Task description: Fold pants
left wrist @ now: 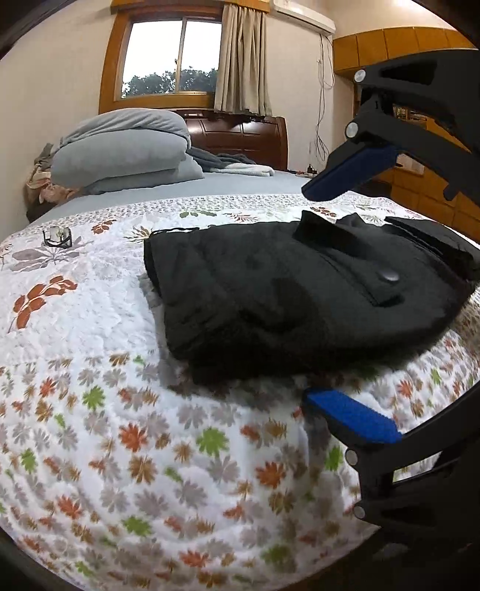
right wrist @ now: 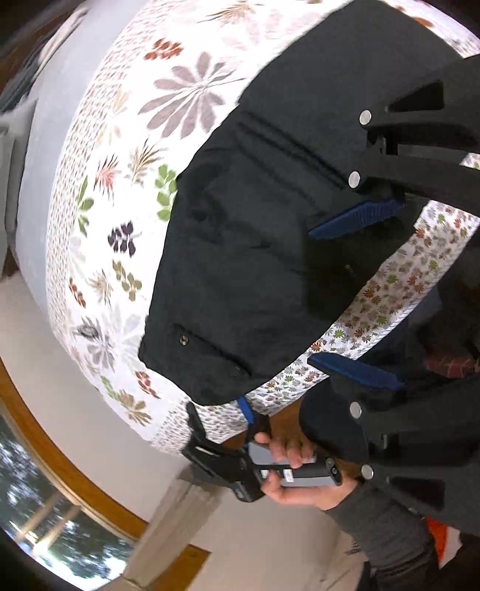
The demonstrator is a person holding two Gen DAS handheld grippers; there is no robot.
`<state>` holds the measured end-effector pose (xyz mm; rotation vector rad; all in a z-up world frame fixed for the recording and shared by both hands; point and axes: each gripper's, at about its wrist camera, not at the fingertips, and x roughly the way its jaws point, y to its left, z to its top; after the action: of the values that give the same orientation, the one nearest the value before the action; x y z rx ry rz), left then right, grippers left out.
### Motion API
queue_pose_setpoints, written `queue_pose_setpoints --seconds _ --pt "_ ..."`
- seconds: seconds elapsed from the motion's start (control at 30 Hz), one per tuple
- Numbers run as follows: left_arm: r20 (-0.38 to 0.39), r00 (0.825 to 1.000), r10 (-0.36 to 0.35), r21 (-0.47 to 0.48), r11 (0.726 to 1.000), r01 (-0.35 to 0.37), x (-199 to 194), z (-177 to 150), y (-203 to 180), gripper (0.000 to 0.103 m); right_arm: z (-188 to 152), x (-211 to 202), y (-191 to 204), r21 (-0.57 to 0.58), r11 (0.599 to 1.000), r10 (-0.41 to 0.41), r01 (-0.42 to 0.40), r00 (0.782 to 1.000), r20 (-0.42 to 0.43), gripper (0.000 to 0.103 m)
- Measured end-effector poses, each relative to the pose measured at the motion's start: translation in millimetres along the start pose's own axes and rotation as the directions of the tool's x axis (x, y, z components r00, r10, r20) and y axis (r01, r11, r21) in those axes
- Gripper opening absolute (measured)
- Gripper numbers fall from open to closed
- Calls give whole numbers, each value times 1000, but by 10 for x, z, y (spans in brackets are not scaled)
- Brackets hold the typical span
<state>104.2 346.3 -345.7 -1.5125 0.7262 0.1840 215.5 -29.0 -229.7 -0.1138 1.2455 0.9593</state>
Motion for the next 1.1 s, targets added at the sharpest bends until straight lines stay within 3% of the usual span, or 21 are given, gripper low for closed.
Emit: queue_pose_setpoints --seconds 0.3,0.5,0.67,0.77,0.9,1.1 --pt "28 1000 -11 -60 998 12 59 13 116 100 652 272 218 -175 984 13 -34 993 -120 82" --pt "52 997 -62 -88 994 66 18 -13 254 100 1390 681 400 -297 948 37 -117 965 -260 91" --pt "51 999 -14 -36 999 15 59 -25 193 99 2062 1364 577 -352 919 24 -179 915 -404 96" --pt "44 998 -51 -64 997 53 47 5 260 98 2352 1860 678 -357 905 31 -231 873 -486 96" --pt "50 995 -88 -106 990 93 31 34 345 100 2571 2393 715 -317 904 63 -288 822 -566 97" --pt "74 988 -135 -176 973 146 -10 48 483 100 2672 2831 769 -310 889 72 -338 771 -633 97"
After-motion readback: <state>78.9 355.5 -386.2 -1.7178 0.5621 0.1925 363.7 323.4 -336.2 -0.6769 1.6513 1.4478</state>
